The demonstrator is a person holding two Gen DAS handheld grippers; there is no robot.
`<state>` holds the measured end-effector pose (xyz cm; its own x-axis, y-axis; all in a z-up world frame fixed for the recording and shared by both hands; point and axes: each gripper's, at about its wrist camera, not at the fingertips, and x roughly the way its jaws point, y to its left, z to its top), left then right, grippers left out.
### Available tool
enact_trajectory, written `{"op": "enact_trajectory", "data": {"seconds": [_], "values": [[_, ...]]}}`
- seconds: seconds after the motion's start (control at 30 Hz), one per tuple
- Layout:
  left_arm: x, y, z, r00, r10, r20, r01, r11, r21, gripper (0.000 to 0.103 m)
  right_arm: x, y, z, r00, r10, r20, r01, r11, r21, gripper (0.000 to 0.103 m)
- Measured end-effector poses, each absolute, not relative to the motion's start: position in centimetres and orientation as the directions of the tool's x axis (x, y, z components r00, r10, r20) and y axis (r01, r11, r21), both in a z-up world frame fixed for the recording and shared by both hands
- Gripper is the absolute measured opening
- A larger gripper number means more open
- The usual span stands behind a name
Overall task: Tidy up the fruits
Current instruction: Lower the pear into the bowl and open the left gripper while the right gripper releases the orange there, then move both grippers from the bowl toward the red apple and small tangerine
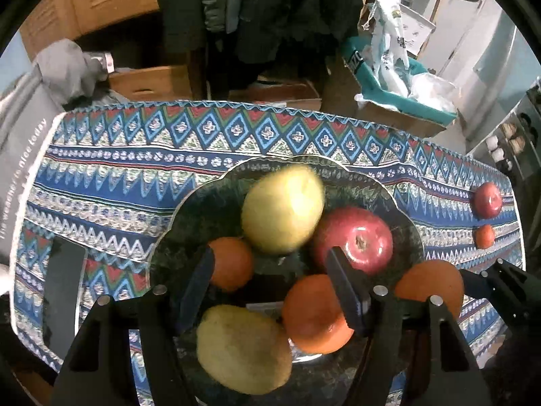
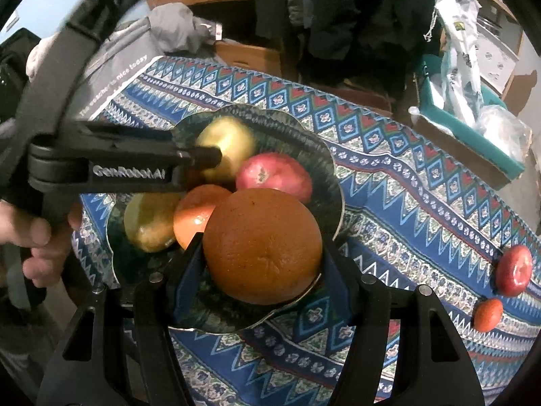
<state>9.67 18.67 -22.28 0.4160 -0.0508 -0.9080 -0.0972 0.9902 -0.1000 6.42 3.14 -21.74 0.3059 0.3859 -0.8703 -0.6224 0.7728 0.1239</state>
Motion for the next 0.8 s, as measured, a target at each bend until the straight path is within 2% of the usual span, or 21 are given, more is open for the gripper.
{"op": "enact_trajectory", "data": {"seconds": [0.4, 0.8], "values": [[3.4, 21.1, -23.4, 0.337, -0.077, -0.938, -0.228, 0.960, -0.161, 0.070, 5.9, 4.3, -23.2, 0.255, 0.370, -0.893, -0.634, 0.762, 0.135, 0.066], [0.9, 21.8, -22.5, 0.356, -0.070, -0.932, -0.261, 0.950, -0.170, 0.070, 5.8, 4.4, -24.1, 0.239, 0.346, -0.907, -0.618, 0.775, 0.133, 0.067]]}}
